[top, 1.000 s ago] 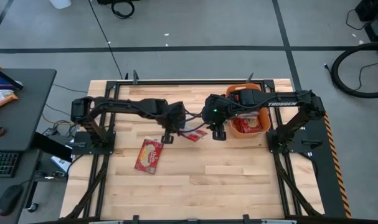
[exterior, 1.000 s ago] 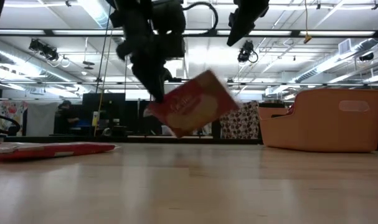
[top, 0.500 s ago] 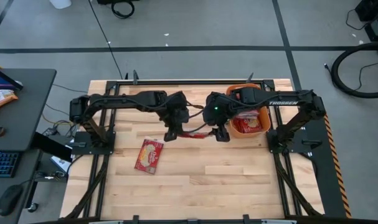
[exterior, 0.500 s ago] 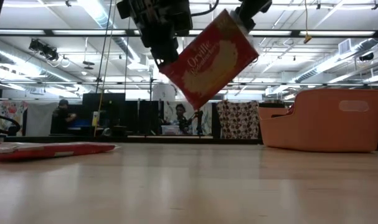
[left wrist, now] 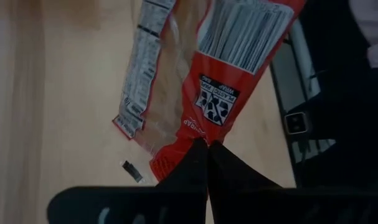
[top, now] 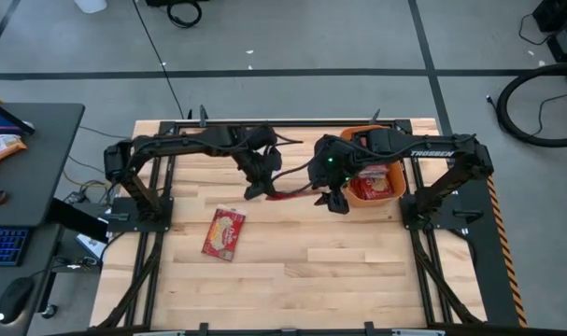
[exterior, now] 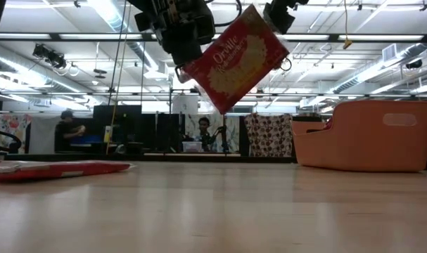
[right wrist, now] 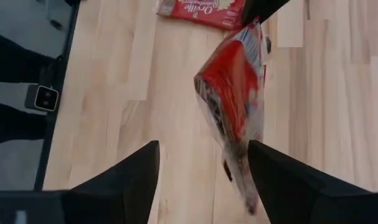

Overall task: Sort popcorn bags into baskets
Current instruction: Put the red popcorn bag into the orange bin

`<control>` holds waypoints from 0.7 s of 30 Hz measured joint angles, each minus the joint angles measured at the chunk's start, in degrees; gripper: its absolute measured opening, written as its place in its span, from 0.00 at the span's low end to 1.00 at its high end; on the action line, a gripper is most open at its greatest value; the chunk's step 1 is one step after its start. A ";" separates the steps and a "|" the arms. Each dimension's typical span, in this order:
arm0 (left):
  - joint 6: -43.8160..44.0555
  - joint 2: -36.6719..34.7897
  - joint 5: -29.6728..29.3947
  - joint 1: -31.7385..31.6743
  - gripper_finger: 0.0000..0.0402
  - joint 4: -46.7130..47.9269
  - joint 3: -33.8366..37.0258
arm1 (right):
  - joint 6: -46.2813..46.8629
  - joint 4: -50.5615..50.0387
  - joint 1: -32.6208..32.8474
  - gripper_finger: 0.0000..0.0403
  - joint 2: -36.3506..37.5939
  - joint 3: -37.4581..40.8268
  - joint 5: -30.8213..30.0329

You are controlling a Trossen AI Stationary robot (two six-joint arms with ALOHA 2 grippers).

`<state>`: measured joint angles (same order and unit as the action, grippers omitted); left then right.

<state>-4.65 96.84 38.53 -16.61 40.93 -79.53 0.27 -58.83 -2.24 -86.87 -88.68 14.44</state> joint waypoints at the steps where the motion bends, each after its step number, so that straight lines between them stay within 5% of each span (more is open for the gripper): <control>1: 0.04 0.00 0.78 -0.27 0.00 -0.44 0.00 | -0.01 -0.03 0.02 0.62 0.00 0.00 -0.39; 9: 1.07 -0.09 7.57 -1.30 0.00 -7.08 -0.04 | -1.81 2.71 -0.02 0.54 -0.13 0.00 -7.34; 21: 1.43 -0.09 5.11 -1.17 0.12 -10.32 -0.07 | -2.31 0.42 -0.02 0.08 -0.13 0.00 -7.58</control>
<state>-3.22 96.75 43.63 -17.78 30.61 -79.59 -2.04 -58.41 -2.26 -87.00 -88.68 6.85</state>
